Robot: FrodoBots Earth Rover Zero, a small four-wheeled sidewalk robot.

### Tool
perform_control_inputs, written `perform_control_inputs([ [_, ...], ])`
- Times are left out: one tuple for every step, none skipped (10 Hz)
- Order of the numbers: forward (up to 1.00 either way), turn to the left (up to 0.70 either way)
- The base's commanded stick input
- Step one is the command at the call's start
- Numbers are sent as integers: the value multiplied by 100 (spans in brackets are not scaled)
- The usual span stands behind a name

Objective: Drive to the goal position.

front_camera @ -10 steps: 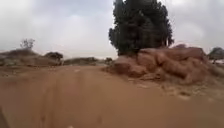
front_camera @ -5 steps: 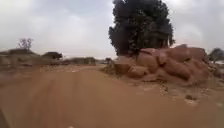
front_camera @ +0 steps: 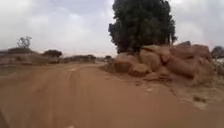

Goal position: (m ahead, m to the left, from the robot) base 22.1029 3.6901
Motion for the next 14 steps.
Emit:
perform_control_inputs([
  [50, 0],
  [50, 0],
  [50, 0],
  [50, 0],
  [50, 0],
  [50, 0],
  [50, 0],
  [50, 0],
  [50, 0],
  [50, 0],
  [50, 0],
  [50, 0],
  [50, 0],
  [50, 0],
])
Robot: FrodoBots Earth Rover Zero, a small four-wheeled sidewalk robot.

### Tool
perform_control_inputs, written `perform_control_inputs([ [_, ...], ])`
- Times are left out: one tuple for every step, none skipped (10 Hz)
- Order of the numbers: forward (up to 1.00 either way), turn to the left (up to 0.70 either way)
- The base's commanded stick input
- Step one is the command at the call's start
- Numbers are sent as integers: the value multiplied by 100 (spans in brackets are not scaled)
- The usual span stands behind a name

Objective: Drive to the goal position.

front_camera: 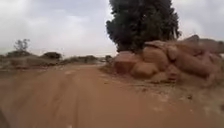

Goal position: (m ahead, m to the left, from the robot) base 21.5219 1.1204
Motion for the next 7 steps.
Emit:
perform_control_inputs([
  [50, 0],
  [50, 0],
  [50, 0],
  [50, 0],
  [50, 0],
  [50, 0],
  [50, 0],
])
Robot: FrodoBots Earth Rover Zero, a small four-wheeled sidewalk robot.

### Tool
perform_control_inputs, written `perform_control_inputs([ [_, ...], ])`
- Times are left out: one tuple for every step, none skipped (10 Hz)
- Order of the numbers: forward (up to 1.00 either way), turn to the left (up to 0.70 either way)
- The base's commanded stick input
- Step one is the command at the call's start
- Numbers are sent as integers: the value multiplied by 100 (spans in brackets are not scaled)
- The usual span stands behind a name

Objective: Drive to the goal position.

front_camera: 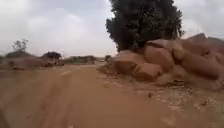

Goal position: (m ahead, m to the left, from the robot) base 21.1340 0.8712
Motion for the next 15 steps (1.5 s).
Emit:
perform_control_inputs([
  [50, 0],
  [50, 0],
  [50, 0],
  [50, 0],
  [50, 0],
  [50, 0],
  [50, 0],
  [50, 0],
  [50, 0],
  [50, 0],
  [50, 0],
  [50, 0],
  [50, 0],
  [50, 0],
  [50, 0],
])
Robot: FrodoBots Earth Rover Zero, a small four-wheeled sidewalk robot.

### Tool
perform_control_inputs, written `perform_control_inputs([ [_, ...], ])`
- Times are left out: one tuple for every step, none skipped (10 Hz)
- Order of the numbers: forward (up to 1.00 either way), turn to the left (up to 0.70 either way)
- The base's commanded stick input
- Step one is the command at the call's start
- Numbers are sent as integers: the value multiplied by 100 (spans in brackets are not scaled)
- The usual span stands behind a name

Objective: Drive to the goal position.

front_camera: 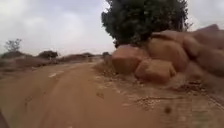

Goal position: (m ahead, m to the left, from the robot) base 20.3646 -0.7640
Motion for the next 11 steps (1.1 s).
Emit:
perform_control_inputs([
  [50, 0],
  [50, 0],
  [50, 0],
  [50, 0],
  [50, 0],
  [50, 0],
  [50, 0],
  [50, 0],
  [50, 0],
  [50, 3],
  [50, 29],
])
